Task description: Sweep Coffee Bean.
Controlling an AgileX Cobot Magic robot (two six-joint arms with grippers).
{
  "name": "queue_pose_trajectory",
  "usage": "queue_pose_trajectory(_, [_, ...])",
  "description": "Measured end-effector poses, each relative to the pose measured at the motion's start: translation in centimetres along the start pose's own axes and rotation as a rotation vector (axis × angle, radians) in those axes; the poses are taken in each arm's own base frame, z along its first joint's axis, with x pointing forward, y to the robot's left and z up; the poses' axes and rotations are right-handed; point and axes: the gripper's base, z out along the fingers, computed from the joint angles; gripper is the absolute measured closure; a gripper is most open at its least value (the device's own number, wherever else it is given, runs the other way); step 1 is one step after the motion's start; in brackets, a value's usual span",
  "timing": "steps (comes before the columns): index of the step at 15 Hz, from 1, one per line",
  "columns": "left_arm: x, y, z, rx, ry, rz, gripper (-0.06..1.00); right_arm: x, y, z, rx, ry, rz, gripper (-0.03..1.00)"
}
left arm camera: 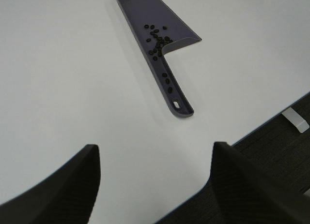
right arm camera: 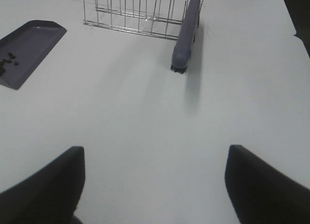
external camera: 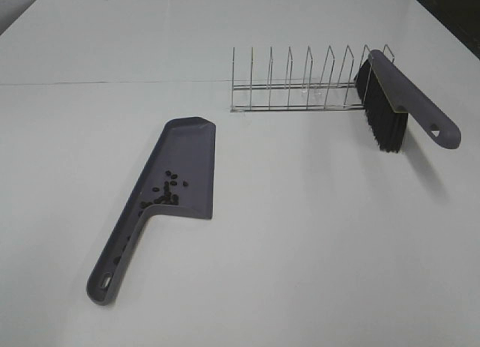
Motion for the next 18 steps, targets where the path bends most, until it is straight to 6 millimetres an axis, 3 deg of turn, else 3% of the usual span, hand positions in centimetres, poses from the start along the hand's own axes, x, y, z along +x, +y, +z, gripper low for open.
queue_pose_trajectory(18, [-0.02, -0.58, -0.02, 0.064, -0.004, 0.039, 0.34, -0.07, -0.13, 0.00, 0.015, -0.008, 0.023, 0.30])
